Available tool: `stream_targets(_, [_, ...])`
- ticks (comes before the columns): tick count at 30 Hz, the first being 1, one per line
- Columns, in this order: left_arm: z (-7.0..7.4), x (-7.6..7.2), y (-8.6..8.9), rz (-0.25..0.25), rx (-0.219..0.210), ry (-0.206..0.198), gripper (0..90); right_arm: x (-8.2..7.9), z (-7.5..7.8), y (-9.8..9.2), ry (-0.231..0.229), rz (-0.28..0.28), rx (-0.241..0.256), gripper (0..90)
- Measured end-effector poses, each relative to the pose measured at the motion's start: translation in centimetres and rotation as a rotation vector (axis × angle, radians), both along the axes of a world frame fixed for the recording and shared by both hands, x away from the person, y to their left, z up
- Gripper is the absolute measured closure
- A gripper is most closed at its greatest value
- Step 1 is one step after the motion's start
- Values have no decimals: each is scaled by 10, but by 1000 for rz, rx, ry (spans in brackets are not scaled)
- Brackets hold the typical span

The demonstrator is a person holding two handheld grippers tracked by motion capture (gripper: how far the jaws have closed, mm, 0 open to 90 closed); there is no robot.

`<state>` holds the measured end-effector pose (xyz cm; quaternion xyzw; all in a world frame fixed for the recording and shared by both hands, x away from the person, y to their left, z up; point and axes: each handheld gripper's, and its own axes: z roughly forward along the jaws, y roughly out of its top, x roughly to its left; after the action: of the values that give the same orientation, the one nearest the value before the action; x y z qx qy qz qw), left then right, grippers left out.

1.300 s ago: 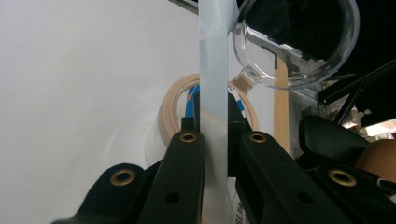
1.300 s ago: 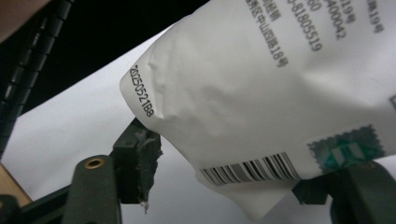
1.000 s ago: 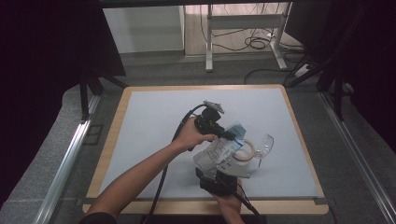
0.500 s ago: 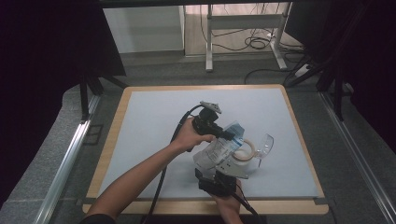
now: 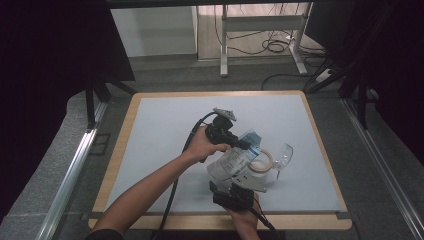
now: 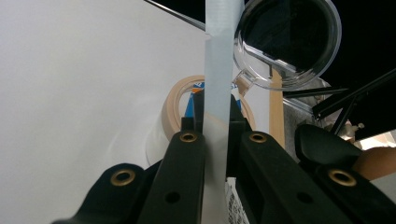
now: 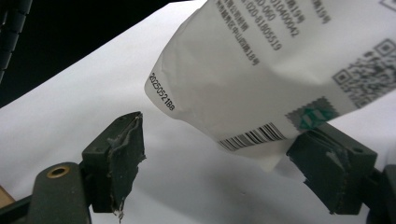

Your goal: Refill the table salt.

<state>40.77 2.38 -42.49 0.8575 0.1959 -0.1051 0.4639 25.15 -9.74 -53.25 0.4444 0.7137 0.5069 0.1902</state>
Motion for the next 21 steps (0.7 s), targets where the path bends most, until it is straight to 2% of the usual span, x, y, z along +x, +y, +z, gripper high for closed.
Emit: stream_targets(21, [-1,-3,15,30,-35,-6,897,-7,-2,-26,0,-39,9,200])
